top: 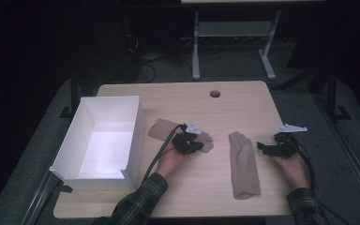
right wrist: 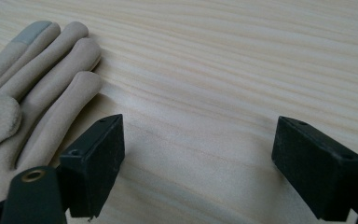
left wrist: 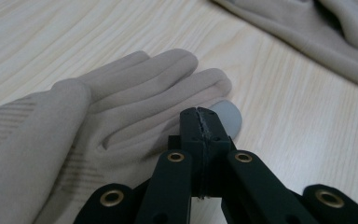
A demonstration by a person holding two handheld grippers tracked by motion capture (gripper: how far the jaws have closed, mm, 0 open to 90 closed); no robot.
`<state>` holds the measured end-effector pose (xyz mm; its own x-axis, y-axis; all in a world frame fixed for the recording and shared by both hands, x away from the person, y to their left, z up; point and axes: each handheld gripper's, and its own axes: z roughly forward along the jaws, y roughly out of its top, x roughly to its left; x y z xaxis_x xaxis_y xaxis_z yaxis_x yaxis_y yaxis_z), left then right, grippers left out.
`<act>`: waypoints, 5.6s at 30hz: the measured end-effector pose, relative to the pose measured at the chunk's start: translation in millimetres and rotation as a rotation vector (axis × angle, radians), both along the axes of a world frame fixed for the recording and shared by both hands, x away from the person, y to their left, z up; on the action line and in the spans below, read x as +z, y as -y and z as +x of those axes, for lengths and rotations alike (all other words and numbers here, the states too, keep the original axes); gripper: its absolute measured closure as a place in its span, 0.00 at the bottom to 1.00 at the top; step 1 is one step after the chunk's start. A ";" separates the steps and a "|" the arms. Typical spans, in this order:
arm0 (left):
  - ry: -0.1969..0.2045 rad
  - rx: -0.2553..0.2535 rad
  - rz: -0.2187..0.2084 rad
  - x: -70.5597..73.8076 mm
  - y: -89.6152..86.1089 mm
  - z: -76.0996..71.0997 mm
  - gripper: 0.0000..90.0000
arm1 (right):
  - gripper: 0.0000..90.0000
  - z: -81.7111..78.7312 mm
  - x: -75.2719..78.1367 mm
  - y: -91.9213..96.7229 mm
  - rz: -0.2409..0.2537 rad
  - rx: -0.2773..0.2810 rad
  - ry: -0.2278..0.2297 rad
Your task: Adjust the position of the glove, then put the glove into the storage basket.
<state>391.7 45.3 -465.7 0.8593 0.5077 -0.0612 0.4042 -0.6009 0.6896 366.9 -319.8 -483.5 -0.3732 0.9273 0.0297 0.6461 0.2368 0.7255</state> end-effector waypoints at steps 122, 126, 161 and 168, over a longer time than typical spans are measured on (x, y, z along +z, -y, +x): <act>-0.041 0.204 -0.004 15.6 -61.8 -25.2 0.55 | 0.18 -0.3 0.1 -1.0 0.000 0.006 -0.002; -0.053 0.210 0.014 8.7 -60.9 -21.4 0.53 | 0.18 -0.2 0.1 -1.0 0.000 0.006 -0.003; -0.167 0.168 -0.165 19.4 -68.0 -18.3 0.96 | 0.36 -13.3 10.3 -3.5 0.042 0.089 -0.044; -0.165 0.162 -0.169 20.7 -68.5 -18.6 0.96 | 0.83 -36.7 25.1 -10.8 0.075 0.206 -0.064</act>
